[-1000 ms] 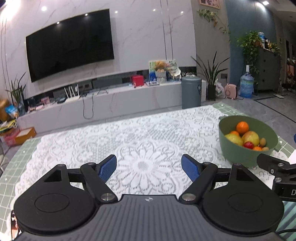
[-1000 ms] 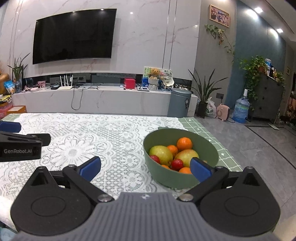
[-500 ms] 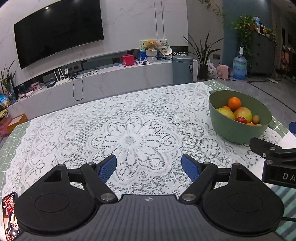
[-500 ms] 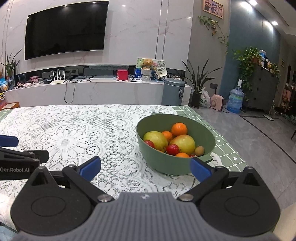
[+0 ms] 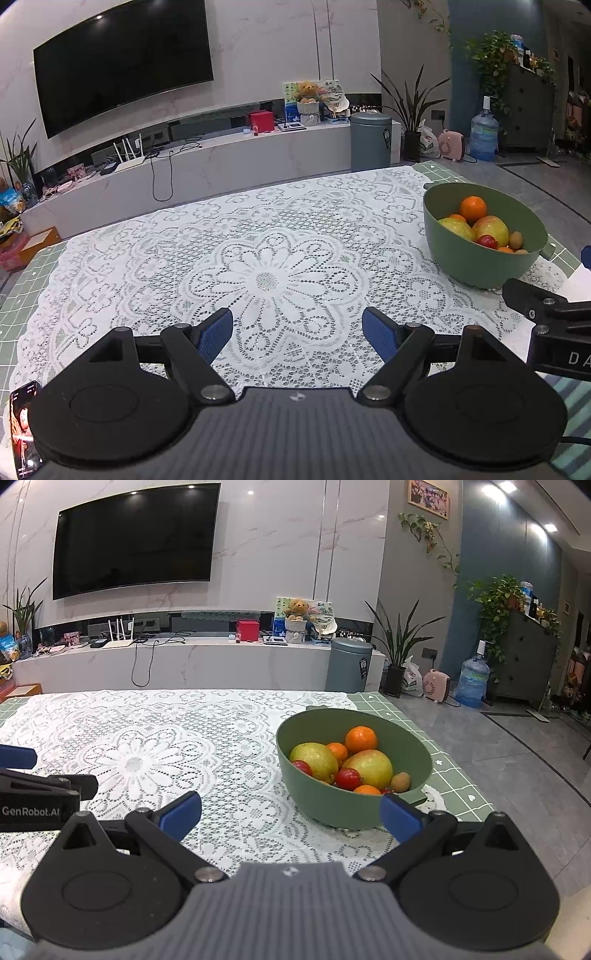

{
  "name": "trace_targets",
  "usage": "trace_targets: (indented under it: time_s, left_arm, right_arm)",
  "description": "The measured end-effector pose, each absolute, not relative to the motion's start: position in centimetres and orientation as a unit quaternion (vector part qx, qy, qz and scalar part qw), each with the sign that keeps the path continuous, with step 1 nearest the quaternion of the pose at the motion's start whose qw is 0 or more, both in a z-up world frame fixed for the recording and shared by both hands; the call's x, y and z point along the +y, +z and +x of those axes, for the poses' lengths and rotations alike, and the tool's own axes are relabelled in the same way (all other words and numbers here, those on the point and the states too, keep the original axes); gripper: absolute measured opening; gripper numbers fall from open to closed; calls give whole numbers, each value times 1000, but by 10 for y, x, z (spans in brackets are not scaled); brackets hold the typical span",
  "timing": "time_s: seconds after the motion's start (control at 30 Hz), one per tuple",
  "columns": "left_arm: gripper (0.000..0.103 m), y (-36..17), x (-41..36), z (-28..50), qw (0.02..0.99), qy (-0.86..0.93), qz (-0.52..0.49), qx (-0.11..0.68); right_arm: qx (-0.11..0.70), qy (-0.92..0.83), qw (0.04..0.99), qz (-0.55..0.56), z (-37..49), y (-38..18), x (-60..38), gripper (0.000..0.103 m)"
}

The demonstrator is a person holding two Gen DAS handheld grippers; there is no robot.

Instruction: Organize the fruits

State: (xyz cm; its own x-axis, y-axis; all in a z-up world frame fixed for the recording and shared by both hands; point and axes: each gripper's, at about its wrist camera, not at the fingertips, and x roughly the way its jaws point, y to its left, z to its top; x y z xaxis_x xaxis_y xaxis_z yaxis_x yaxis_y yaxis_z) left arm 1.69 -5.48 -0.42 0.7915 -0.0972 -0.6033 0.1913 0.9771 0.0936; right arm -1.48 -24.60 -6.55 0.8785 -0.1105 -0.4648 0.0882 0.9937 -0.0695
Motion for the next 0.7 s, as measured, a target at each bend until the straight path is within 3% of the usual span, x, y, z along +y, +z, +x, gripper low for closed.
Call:
trace_targets:
  time_s: [0.7]
  left_arm:
    - [93, -4, -53, 15, 943, -76, 74, 314]
  right_arm:
    - [250, -48, 967, -22, -13, -67, -246, 99]
